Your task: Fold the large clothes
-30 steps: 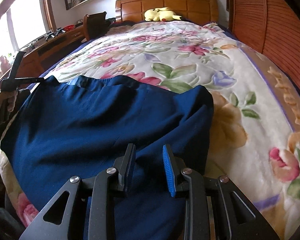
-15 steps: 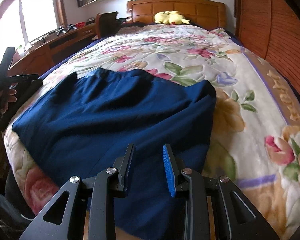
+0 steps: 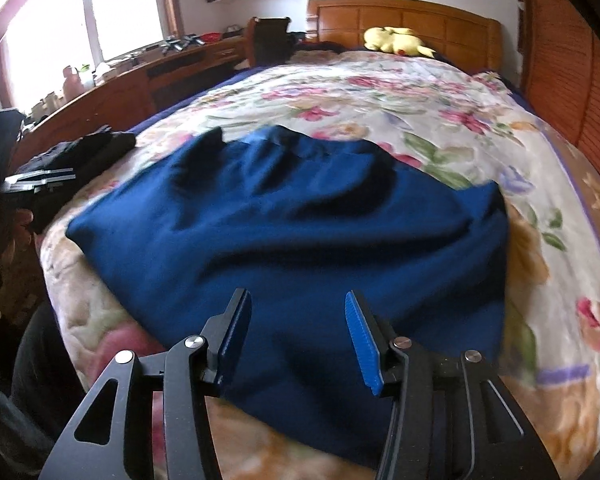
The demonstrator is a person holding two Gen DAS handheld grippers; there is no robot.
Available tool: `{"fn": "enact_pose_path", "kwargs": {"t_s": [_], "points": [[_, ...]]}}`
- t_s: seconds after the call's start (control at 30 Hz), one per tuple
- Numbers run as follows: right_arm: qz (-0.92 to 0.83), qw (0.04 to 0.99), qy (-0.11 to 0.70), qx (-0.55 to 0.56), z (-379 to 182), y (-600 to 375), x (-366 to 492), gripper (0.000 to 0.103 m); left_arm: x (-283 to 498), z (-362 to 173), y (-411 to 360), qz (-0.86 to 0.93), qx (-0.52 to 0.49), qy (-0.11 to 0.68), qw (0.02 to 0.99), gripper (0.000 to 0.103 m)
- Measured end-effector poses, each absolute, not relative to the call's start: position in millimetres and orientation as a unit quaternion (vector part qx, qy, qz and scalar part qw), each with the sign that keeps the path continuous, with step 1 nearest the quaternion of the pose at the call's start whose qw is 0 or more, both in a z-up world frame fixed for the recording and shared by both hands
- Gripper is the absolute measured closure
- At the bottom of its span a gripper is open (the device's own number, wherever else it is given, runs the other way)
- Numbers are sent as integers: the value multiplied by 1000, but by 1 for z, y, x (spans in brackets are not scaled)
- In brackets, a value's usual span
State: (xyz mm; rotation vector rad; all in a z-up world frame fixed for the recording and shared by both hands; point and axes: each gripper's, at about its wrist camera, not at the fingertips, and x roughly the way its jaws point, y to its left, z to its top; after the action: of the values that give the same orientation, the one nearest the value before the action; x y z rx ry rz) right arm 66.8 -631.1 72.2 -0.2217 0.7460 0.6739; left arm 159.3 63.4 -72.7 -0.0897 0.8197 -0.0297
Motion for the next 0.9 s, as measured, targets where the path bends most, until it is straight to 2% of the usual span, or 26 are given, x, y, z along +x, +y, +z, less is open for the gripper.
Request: {"fn": "enact_pose_path", "kwargs": {"t_s": [0.27, 0.53, 0.9], "points": [[332, 870, 350, -100, 66, -592, 59, 52, 131, -72, 64, -19, -33, 390, 920, 27], [295, 859, 408, -94, 26, -577, 70, 52, 121, -81, 71, -32, -36, 394, 918, 27], [280, 866, 405, -92, 25, -574, 66, 52, 137, -111, 81, -46, -60, 420, 904, 27]]}}
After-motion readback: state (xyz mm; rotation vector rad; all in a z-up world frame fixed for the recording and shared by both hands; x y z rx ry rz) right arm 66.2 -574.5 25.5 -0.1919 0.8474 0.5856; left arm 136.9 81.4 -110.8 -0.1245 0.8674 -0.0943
